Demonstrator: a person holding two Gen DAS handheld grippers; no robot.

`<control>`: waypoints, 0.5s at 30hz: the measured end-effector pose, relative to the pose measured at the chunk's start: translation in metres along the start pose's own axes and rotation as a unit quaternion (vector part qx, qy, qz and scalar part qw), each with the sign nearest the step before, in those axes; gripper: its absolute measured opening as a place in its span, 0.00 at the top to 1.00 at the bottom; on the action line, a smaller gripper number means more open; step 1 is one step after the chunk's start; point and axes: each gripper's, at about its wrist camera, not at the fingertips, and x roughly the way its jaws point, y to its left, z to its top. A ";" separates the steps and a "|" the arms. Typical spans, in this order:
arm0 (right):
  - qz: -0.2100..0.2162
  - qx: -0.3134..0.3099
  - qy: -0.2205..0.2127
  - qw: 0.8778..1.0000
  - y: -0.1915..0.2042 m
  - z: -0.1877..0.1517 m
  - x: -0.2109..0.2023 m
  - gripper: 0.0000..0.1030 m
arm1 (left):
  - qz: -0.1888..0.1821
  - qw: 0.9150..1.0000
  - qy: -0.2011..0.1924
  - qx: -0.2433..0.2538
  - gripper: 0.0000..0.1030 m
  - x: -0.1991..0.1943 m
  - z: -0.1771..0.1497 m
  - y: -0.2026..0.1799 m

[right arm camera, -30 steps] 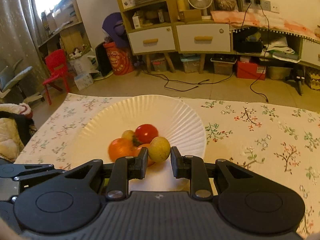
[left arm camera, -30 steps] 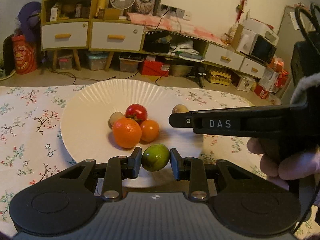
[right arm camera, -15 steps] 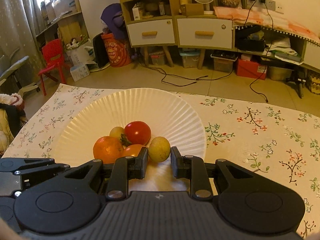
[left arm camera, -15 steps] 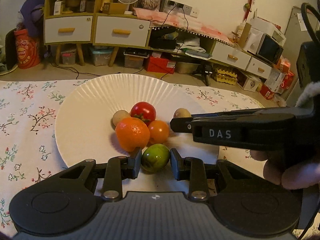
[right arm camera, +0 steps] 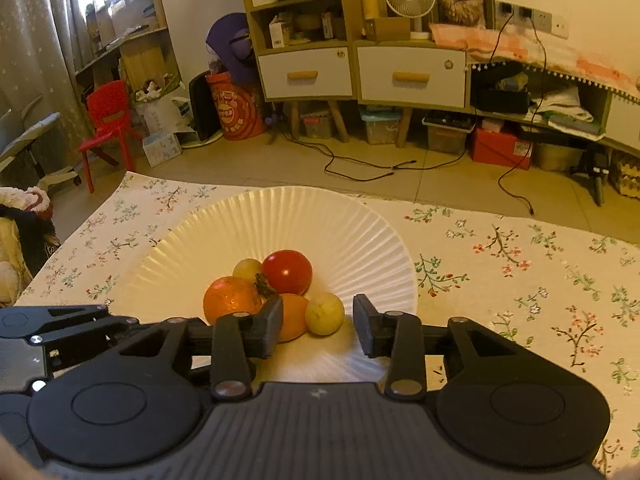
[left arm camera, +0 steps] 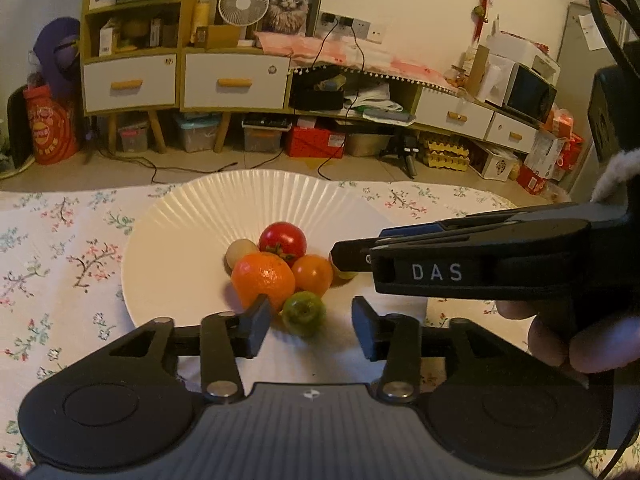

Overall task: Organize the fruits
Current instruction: 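Carry both fruits over the white plate and open both tools to release them, then withdraw both open tools from the plate toward the remaining fruits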

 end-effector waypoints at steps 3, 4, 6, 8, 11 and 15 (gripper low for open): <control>-0.003 0.002 -0.008 1.000 0.000 0.000 -0.006 0.55 | 0.001 1.000 -0.006 0.007 0.47 -0.007 0.001 -0.003; -0.004 0.004 -0.011 1.000 0.000 0.000 -0.009 0.50 | 0.002 1.000 -0.006 0.007 0.45 -0.009 0.000 -0.004; -0.006 0.011 -0.016 1.000 0.000 -0.001 -0.014 0.46 | -0.001 1.000 -0.006 0.006 0.40 -0.014 -0.001 -0.005; -0.008 0.014 -0.016 1.000 0.000 -0.003 -0.019 0.45 | -0.001 1.000 -0.006 0.011 0.37 -0.019 -0.003 -0.006; -0.012 0.012 -0.019 1.000 0.004 -0.009 -0.028 0.37 | 0.001 1.000 -0.003 0.018 0.31 -0.025 -0.006 -0.008; -0.016 0.010 -0.021 1.000 0.007 -0.014 -0.037 0.33 | 0.002 1.000 -0.002 0.024 0.26 -0.035 -0.011 -0.006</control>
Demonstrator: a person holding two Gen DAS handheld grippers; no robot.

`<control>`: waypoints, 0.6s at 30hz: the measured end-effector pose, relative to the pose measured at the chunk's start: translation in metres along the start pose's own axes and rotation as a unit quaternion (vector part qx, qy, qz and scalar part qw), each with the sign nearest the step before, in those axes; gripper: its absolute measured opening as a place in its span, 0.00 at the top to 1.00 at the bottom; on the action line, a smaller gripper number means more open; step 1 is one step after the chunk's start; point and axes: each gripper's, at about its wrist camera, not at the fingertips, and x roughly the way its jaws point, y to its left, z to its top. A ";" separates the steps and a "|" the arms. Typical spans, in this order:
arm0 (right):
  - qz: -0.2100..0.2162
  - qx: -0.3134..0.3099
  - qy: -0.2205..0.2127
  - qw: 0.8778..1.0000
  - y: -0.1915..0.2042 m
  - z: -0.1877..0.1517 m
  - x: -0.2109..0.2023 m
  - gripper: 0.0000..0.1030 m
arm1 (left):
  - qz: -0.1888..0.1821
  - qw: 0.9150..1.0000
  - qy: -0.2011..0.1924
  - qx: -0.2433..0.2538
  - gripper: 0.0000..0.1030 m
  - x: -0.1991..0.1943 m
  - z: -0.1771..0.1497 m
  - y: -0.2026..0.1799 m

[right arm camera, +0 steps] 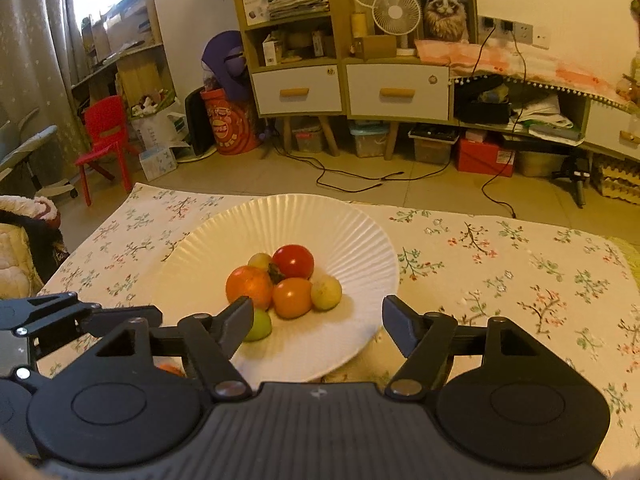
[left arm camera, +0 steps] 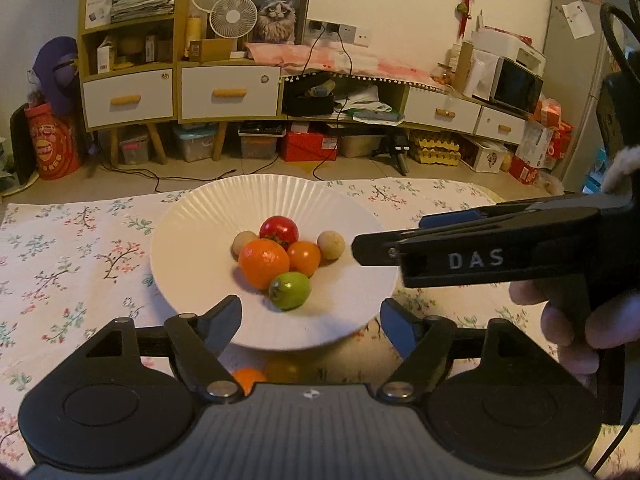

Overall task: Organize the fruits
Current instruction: 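Withdraw both open tools from the plate toward the remaining fruits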

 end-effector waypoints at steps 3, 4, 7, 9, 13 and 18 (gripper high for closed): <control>-0.002 0.000 -0.002 1.000 0.002 -0.002 -0.006 0.29 | 0.003 1.000 0.001 -0.002 0.23 -0.006 -0.002 0.003; -0.002 -0.002 -0.004 1.000 0.005 -0.003 -0.009 0.28 | 0.003 1.000 0.001 -0.002 0.22 -0.009 -0.003 0.004; -0.001 -0.009 -0.008 1.000 0.011 -0.006 -0.015 0.23 | 0.006 1.000 0.000 -0.001 0.18 -0.017 -0.006 0.007; -0.001 -0.013 -0.011 1.000 0.015 -0.008 -0.019 0.22 | 0.008 1.000 0.001 -0.001 0.17 -0.022 -0.009 0.009; 0.004 -0.018 -0.015 1.000 0.022 -0.013 -0.025 0.19 | 0.014 1.000 0.006 -0.001 0.14 -0.028 -0.015 0.014; 0.010 -0.022 -0.022 0.999 0.028 -0.019 -0.030 0.13 | 0.023 1.000 0.004 -0.008 0.09 -0.035 -0.022 0.020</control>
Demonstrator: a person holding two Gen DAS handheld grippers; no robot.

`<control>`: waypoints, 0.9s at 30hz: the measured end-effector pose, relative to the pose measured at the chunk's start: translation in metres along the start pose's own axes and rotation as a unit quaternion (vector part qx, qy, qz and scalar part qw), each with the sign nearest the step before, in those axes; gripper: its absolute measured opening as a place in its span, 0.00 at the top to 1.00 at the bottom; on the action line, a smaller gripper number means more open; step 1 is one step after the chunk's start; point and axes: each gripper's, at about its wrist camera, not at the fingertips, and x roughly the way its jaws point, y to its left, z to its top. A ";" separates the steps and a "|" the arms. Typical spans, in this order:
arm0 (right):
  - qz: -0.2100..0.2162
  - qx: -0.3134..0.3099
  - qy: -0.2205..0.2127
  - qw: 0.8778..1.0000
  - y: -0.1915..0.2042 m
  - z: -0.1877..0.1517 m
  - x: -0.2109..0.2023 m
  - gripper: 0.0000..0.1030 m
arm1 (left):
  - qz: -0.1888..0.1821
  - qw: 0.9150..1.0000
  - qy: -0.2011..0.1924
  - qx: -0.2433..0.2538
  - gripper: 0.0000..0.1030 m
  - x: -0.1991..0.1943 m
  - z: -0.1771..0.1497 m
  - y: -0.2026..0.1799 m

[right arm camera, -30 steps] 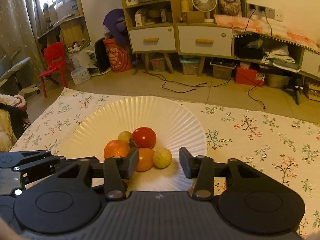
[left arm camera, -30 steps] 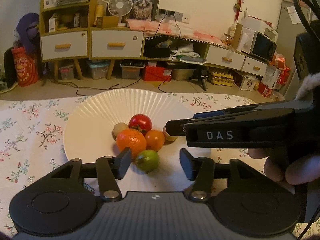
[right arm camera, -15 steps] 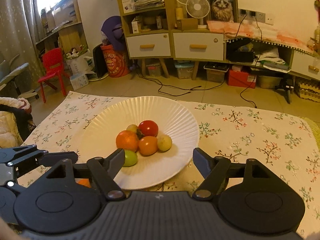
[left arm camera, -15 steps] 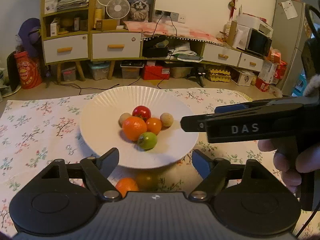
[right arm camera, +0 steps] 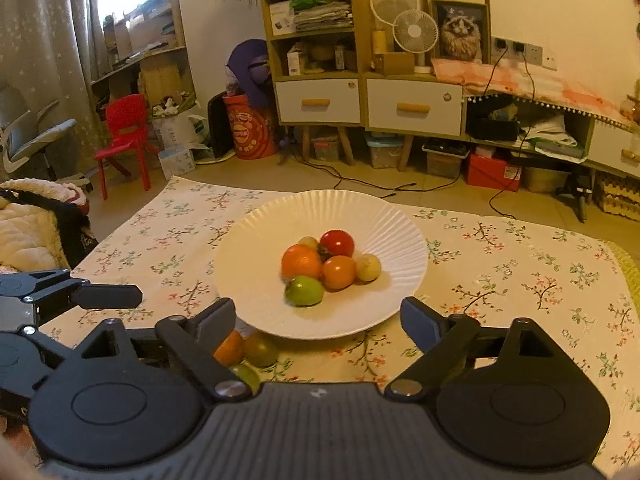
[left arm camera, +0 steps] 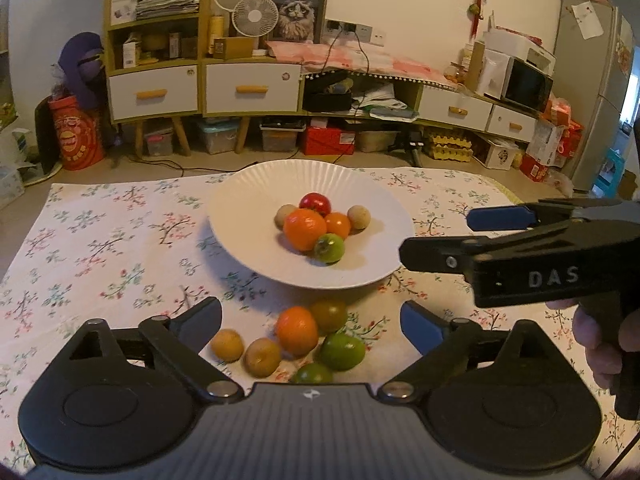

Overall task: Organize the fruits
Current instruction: 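Withdraw both open tools from the plate toward the remaining fruits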

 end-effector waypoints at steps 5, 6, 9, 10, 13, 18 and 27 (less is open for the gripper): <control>0.011 0.005 0.000 1.000 0.004 -0.008 -0.001 0.12 | 0.005 1.000 0.005 -0.003 0.08 -0.006 -0.007 0.005; 0.012 0.003 0.001 1.000 0.005 -0.010 -0.001 0.11 | 0.007 1.000 0.006 -0.003 0.07 -0.007 -0.009 0.006; 0.012 -0.001 0.001 1.000 0.009 -0.016 -0.003 0.09 | 0.014 1.000 0.005 0.005 0.06 -0.011 -0.016 0.007; 0.013 -0.001 0.002 1.000 0.009 -0.017 -0.004 0.09 | 0.015 1.000 0.005 0.005 0.06 -0.011 -0.018 0.008; 0.014 0.001 -0.001 1.000 0.011 -0.024 -0.007 0.07 | 0.014 1.000 0.011 -0.003 0.06 -0.013 -0.024 0.010; 0.015 0.013 0.002 1.000 0.011 -0.033 -0.011 0.06 | 0.011 1.000 0.016 -0.010 0.06 -0.017 -0.035 0.017; 0.015 0.008 0.019 1.000 0.016 -0.047 -0.011 0.05 | 0.024 0.999 0.028 -0.030 0.06 -0.024 -0.053 0.035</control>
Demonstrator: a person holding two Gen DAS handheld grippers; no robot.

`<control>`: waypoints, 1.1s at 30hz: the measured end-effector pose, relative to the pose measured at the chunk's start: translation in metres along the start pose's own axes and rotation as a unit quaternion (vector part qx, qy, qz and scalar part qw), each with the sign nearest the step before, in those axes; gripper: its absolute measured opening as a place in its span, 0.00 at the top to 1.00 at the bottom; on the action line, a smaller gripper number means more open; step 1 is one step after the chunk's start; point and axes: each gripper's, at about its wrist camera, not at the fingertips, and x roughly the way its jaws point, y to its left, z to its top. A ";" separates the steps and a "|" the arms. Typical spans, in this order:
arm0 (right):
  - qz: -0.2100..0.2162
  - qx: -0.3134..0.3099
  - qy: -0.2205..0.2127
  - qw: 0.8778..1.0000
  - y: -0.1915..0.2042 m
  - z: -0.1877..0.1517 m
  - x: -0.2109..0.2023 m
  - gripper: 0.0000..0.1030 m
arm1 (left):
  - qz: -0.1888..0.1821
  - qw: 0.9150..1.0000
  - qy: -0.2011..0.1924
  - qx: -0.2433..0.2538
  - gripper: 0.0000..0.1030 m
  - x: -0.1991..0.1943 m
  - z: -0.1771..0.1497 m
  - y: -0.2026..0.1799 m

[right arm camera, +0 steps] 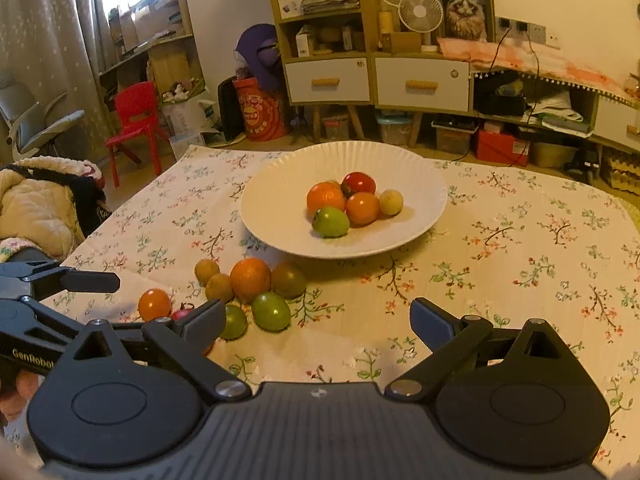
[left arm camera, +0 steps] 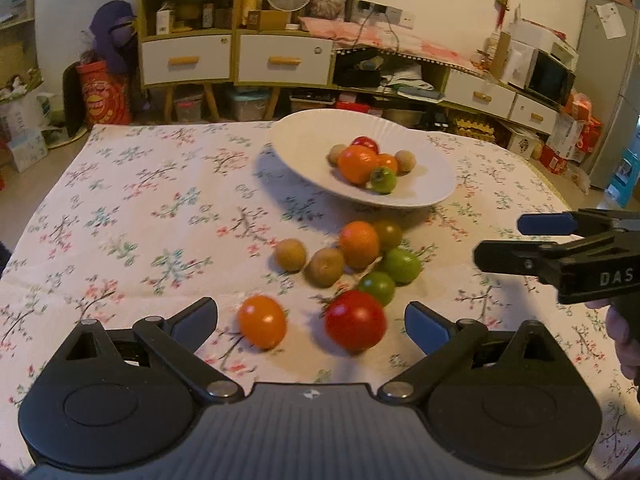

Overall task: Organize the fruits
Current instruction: 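Withdraw both open tools from the plate toward the remaining fruits, then grasp an orange tomato with the left tool while the right tool grasps a green tomato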

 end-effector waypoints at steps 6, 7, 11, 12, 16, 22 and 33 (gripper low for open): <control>0.004 -0.007 0.006 1.000 0.007 -0.006 0.003 0.04 | 0.010 1.000 0.003 -0.020 0.06 -0.001 -0.007 0.014; 0.004 -0.009 0.007 1.000 0.009 -0.007 0.004 0.04 | 0.011 1.000 0.003 -0.019 0.06 0.000 -0.008 0.015; 0.003 -0.011 0.015 1.000 0.011 -0.010 0.009 0.04 | 0.020 1.000 0.005 -0.010 0.06 0.003 -0.012 0.017; 0.004 -0.011 0.017 1.000 0.011 -0.011 0.010 0.04 | 0.020 1.000 0.006 -0.009 0.06 0.004 -0.013 0.019; 0.003 -0.010 0.025 1.000 0.013 -0.015 0.013 0.04 | 0.021 1.000 0.010 -0.007 0.07 0.010 -0.015 0.021; 0.004 -0.018 0.034 0.999 0.016 -0.018 0.016 0.04 | 0.015 1.000 0.016 -0.014 0.25 0.015 -0.014 0.024; -0.023 -0.043 0.038 0.998 0.018 -0.022 0.034 0.15 | 0.020 1.000 0.009 -0.017 0.60 0.020 -0.010 0.022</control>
